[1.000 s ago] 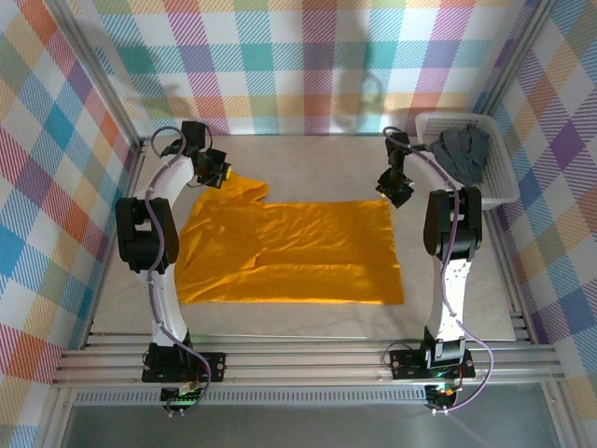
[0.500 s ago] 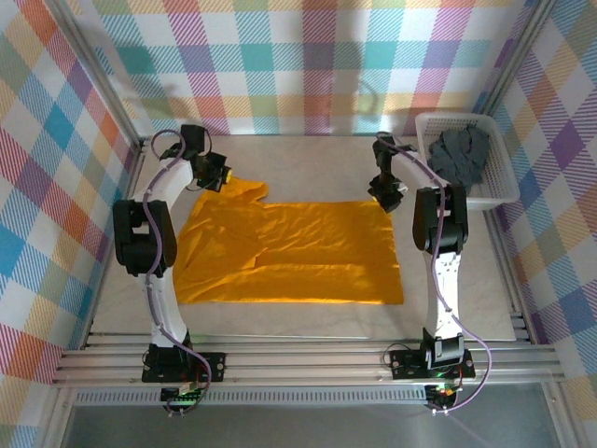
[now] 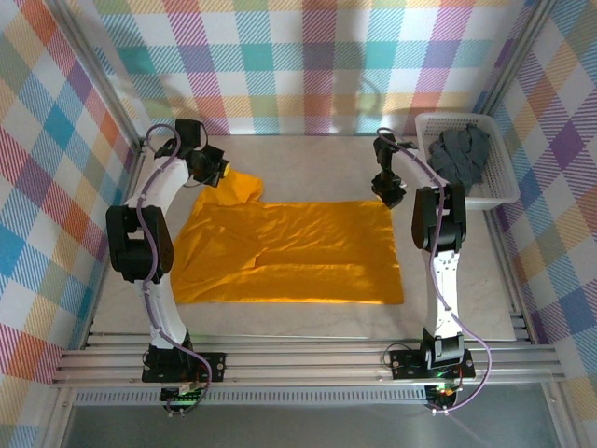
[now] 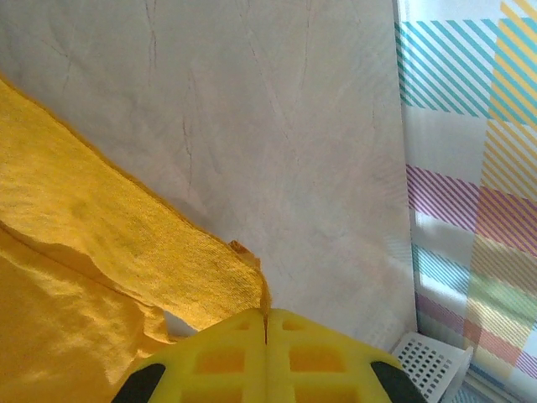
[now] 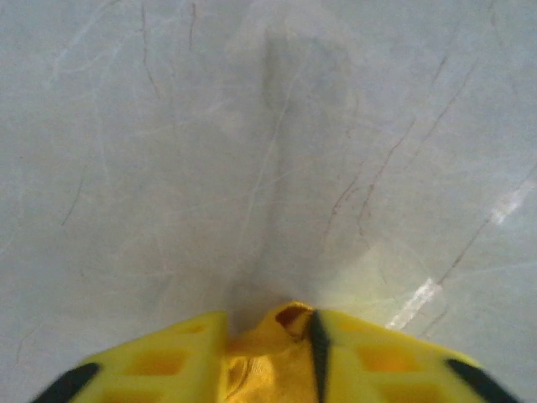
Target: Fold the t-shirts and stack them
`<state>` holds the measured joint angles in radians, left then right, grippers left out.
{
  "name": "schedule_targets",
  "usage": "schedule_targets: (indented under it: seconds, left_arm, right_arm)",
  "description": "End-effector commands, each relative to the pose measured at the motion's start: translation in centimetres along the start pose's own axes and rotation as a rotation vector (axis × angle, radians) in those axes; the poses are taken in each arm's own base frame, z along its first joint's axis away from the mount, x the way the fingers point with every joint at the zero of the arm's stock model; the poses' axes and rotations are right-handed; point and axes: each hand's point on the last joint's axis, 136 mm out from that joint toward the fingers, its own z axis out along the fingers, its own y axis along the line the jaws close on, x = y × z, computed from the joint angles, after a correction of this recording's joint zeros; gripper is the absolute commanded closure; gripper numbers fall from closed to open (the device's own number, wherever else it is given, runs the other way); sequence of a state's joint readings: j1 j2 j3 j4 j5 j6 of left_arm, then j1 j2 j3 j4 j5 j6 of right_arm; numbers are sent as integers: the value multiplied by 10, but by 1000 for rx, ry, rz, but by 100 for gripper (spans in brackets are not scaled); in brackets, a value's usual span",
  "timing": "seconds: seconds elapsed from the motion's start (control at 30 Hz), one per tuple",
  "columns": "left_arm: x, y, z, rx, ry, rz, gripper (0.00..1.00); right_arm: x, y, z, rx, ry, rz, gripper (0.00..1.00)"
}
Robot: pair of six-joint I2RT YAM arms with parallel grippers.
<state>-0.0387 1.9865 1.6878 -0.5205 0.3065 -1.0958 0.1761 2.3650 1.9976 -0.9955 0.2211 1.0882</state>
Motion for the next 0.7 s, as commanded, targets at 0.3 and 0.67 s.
schedule_targets:
  seconds: [0.3, 0.67]
  left_arm:
    - [27, 11, -57, -16, 29, 104, 100]
    - [65, 87, -149, -86, 18, 145, 100]
  right_arm:
    - [8, -3, -42, -101, -26, -80, 100]
    - [38, -26, -97, -288, 12, -282, 100]
